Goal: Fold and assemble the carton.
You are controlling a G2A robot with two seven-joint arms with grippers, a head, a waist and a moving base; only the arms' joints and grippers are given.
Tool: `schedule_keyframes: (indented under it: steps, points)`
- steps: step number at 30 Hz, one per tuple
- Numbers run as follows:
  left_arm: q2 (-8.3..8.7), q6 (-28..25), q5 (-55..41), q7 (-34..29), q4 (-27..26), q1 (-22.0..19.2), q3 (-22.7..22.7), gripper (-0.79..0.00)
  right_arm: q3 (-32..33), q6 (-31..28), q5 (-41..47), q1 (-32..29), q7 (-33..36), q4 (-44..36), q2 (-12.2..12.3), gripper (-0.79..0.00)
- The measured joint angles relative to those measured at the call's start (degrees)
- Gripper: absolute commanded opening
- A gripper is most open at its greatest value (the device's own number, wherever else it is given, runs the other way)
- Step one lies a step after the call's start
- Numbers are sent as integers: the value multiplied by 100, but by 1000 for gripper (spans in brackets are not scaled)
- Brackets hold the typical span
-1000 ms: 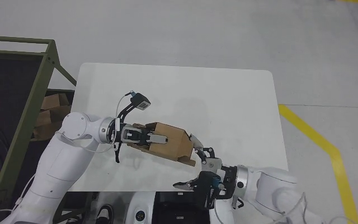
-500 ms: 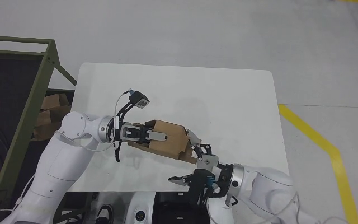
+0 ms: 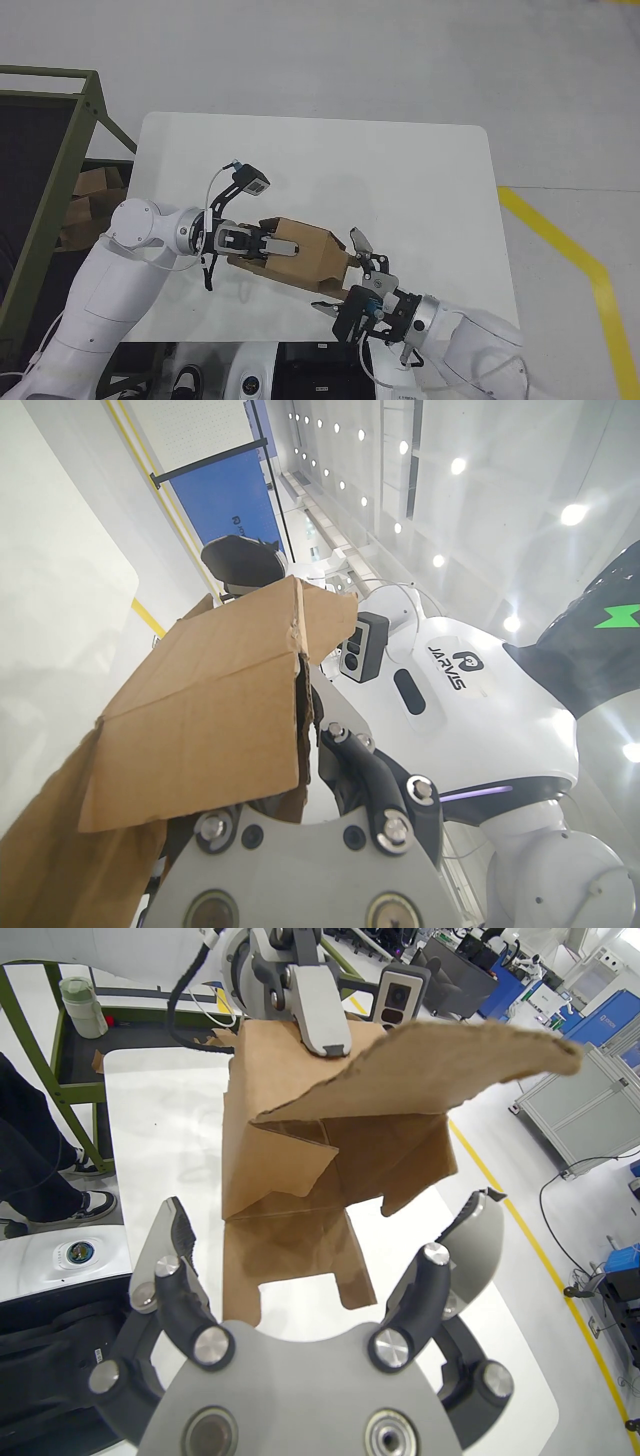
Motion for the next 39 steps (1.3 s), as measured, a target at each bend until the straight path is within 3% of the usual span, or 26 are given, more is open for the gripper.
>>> schedule_keyframes:
  steps: [16, 39]
  points:
    - [-14, 115, -73, -205, 37, -32, 47, -785, -239, 722, -1, 241, 299, 0, -117, 0]
    - [-23, 257, -37, -235, 34, -53, 49, -785, -71, 667, -13, 80, -78, 0, -123, 0]
